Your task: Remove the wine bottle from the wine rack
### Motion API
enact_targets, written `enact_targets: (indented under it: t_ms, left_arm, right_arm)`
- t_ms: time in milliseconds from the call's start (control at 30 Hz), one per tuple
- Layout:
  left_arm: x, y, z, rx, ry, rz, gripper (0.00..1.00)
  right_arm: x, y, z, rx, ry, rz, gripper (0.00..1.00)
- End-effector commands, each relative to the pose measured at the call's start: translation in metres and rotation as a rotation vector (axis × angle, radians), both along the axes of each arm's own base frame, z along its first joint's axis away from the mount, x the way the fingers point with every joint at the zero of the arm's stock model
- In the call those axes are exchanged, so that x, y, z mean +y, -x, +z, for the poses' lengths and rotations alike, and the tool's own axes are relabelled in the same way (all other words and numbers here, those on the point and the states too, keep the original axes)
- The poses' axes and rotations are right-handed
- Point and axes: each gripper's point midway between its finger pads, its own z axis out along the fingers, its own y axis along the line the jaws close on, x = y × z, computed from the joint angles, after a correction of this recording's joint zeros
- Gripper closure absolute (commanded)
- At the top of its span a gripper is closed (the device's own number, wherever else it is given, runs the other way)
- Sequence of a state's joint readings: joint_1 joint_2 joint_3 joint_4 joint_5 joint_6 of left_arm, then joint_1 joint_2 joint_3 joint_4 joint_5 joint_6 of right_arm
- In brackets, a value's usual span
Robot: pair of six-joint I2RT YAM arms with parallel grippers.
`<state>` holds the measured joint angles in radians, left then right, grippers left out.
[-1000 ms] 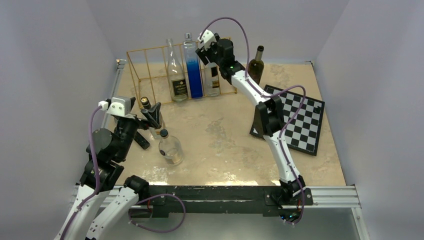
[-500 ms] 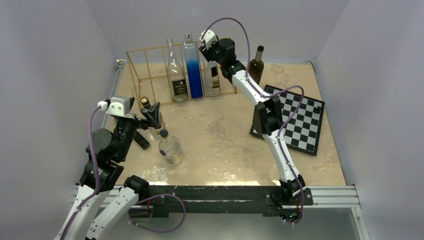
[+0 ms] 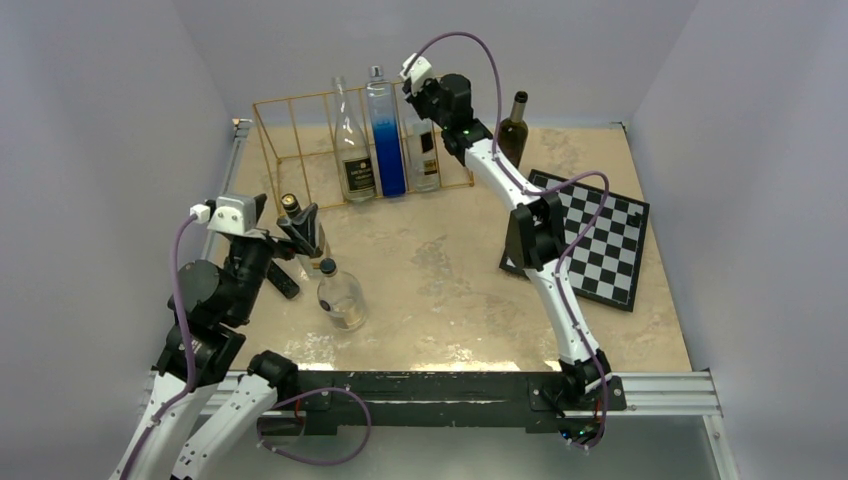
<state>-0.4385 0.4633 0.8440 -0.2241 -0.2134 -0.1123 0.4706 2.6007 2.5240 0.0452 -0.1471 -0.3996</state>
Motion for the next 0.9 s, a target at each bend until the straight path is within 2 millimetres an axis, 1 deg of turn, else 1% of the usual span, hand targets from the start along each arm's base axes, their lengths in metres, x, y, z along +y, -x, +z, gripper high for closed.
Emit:
enact_targets:
  t_ms: [0,100,167,233,300,333,367,400,467,500,600,633,667,733,800,833,867]
  left_arm:
    - [0.007,0.005,0.029,-0.073,0.035,0.021,0.04]
    - [0.007,0.0,0.031,-0.049,0.026,0.032,0.04]
    - [0.005,-0.002,0.036,-0.038,0.033,0.031,0.04]
    - [0.003,-0.005,0.042,-0.021,0.046,0.027,0.05]
    - [-0.001,-0.009,0.049,-0.002,0.064,0.019,0.05]
    - [-0.003,-0.012,0.051,0.016,0.069,0.018,0.05]
    - [-0.004,-0.013,0.061,0.022,0.081,0.018,0.05]
    - [-0.007,-0.022,0.061,0.062,0.073,0.025,0.05]
    - [-0.007,-0.035,0.067,0.125,0.065,0.061,0.06]
    - [-0.008,-0.043,0.07,0.153,0.053,0.082,0.06]
    - [-0.012,-0.07,0.077,0.233,-0.02,0.125,0.09]
    - [-0.013,-0.08,0.078,0.262,-0.043,0.137,0.1]
    - [-0.015,-0.088,0.087,0.271,-0.056,0.141,0.11]
    - [-0.018,-0.11,0.089,0.31,-0.078,0.151,0.12]
    - [-0.019,-0.133,0.09,0.351,-0.063,0.134,0.13]
    - [-0.02,-0.147,0.088,0.377,-0.042,0.116,0.13]
    - [-0.02,-0.161,0.084,0.404,-0.016,0.103,0.14]
  right_arm:
    - [0.001,-0.002,0.031,-0.082,-0.069,-0.01,0.81]
    - [0.004,0.002,0.043,-0.091,-0.106,0.021,0.86]
    - [0.003,0.009,0.064,-0.131,-0.127,0.037,0.88]
    - [0.0,0.02,0.089,-0.175,-0.148,0.051,0.87]
    - [-0.007,0.036,0.124,-0.205,-0.174,0.057,0.8]
    - [-0.01,0.043,0.134,-0.2,-0.192,0.055,0.75]
    - [-0.015,0.05,0.145,-0.197,-0.213,0.049,0.69]
    - [-0.018,0.06,0.156,-0.194,-0.239,0.052,0.65]
    - [-0.023,0.08,0.168,-0.182,-0.275,0.056,0.6]
    - [-0.027,0.096,0.184,-0.182,-0.315,0.06,0.57]
    - [-0.034,0.134,0.194,-0.133,-0.38,0.076,0.53]
    - [-0.035,0.147,0.184,-0.097,-0.387,0.082,0.52]
    - [-0.036,0.163,0.189,-0.089,-0.398,0.102,0.5]
    - [-0.038,0.194,0.188,-0.064,-0.398,0.13,0.45]
    - [-0.042,0.224,0.185,-0.023,-0.399,0.135,0.37]
    - [-0.048,0.245,0.193,-0.022,-0.407,0.146,0.29]
    - [-0.05,0.26,0.19,-0.012,-0.405,0.153,0.23]
